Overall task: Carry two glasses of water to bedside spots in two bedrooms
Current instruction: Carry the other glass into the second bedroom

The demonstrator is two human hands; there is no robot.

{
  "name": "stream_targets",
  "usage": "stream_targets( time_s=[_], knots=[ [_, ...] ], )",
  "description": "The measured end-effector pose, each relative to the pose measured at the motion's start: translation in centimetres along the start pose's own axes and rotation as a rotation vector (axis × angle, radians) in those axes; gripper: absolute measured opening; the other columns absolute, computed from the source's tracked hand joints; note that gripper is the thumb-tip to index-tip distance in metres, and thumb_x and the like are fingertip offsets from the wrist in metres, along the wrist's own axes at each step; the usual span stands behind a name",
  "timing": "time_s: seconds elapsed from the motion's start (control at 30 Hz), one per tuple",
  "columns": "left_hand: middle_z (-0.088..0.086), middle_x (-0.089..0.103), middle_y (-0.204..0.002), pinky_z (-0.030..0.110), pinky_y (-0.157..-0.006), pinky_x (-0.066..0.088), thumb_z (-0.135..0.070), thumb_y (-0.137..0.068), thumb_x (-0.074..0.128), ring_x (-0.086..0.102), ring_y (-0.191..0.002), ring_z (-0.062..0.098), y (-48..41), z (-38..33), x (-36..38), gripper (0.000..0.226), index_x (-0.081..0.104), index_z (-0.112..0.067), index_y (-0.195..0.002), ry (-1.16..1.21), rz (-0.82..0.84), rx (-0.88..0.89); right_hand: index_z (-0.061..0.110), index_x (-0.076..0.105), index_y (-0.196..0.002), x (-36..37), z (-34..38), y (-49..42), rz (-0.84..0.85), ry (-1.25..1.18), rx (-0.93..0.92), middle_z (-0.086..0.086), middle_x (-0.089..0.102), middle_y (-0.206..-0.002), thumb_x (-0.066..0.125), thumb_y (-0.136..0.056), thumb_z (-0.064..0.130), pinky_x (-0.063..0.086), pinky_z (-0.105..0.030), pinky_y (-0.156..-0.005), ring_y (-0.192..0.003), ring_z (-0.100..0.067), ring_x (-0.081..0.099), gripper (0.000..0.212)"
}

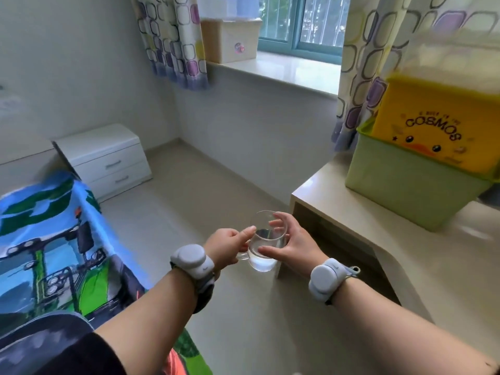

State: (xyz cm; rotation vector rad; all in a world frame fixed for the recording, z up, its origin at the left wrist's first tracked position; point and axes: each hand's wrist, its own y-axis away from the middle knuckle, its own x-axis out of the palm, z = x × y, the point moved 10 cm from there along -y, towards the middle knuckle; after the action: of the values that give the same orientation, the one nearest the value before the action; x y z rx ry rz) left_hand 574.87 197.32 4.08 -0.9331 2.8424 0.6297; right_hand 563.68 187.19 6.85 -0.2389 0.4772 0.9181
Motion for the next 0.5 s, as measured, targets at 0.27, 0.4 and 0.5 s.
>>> stream_targets(
  time_s=[0.27, 0.4, 0.5],
  knots=[
    [0.011, 0.066, -0.089, 0.037, -0.078, 0.051, -0.045, -0.083, 0.058, 0.063, -0.087, 0.019, -8.4, -3.3, 0.3, 0.050, 0.064, 0.003, -0.094, 0.092, -0.206, -0.069, 0.025, 0.036, -0.132, -3.2, -1.4, -11.7, 0.205, 0.022, -0.094, 0.006, 0.054, -0.121, 0.081, -0.066, 0.036, 0.040, -0.024, -0.096, -0.109, -0.008, 0.054, 0.081],
    [0.007, 0.064, -0.083, 0.038, -0.081, 0.050, -0.047, -0.081, 0.059, 0.062, -0.084, 0.019, -11.0, -4.1, -0.9, 0.040, 0.064, -0.008, -0.083, 0.143, -0.278, -0.099, 0.024, 0.034, -0.135, -3.5, -0.8, -16.1, 0.284, 0.042, -0.142, 0.008, 0.053, -0.119, 0.081, -0.066, 0.037, 0.041, -0.025, -0.096, -0.108, -0.008, 0.054, 0.084],
    [0.004, 0.065, -0.078, 0.038, -0.080, 0.051, -0.050, -0.079, 0.059, 0.062, -0.079, 0.017, -12.5, -4.4, -2.5, 0.038, 0.063, -0.012, -0.076, 0.153, -0.321, -0.109, 0.025, 0.035, -0.133, -2.7, 0.0, -19.0, 0.325, 0.038, -0.169, 0.010, 0.053, -0.117, 0.081, -0.065, 0.037, 0.041, -0.021, -0.091, -0.104, -0.006, 0.055, 0.083]
  ],
)
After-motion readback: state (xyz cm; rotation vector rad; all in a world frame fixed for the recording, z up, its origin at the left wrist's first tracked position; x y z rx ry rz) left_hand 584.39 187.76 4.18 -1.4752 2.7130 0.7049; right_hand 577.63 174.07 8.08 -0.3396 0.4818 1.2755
